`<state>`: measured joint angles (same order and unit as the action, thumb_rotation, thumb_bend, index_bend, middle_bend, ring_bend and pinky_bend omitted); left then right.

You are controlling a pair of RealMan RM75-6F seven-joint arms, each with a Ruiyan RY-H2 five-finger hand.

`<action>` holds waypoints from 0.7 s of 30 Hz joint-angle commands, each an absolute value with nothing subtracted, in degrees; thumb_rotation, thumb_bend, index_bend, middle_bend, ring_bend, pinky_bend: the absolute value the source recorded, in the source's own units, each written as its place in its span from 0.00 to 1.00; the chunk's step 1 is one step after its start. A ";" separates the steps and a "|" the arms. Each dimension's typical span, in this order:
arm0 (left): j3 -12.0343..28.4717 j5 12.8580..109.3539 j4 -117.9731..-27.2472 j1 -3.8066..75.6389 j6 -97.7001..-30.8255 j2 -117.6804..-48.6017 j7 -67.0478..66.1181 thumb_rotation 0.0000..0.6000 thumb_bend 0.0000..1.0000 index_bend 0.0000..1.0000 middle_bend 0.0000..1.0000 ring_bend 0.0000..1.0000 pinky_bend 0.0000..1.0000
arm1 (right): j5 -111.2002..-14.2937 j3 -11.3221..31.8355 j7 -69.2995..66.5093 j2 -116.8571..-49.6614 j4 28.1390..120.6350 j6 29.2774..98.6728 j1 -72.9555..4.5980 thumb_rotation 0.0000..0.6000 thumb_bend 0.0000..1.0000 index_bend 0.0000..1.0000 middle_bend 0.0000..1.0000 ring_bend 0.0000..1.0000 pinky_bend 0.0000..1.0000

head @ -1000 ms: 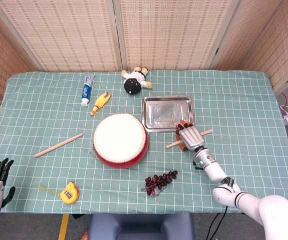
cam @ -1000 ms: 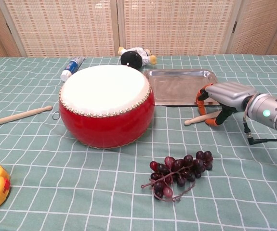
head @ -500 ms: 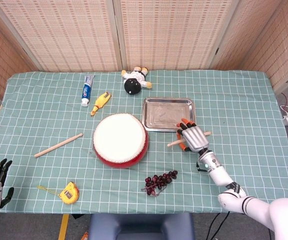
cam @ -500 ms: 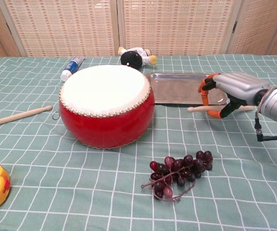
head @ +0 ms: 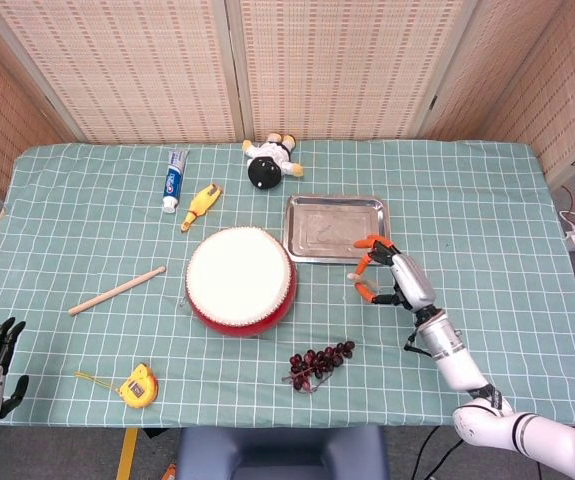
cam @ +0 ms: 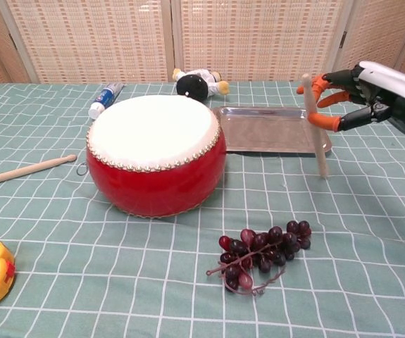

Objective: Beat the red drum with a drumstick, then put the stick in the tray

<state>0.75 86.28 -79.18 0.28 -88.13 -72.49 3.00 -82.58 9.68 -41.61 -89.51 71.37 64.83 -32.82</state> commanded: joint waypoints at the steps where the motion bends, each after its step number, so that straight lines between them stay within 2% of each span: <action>1: 0.75 86.25 -79.39 0.17 -88.26 -72.33 2.89 1.00 0.37 0.00 0.00 0.00 0.00 | -85.24 9.54 -74.32 -88.78 69.45 65.11 -31.08 1.00 0.42 0.67 0.21 0.12 0.20; 13: 0.82 85.48 -79.42 -0.01 -87.71 -72.42 2.06 1.00 0.37 0.00 0.00 0.00 0.00 | -88.14 6.77 -101.77 -95.01 55.28 62.61 -33.33 1.00 0.42 0.66 0.21 0.13 0.20; 21: 0.80 85.20 -78.76 -0.05 -87.32 -72.74 2.36 1.00 0.37 0.00 0.00 0.00 0.00 | -89.81 4.61 -111.34 -98.82 46.84 63.19 -33.86 1.00 0.42 0.62 0.21 0.15 0.20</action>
<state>0.81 85.22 -78.79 -0.06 -87.34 -72.72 2.34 -89.18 5.42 -109.50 -97.59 48.46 63.12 -33.61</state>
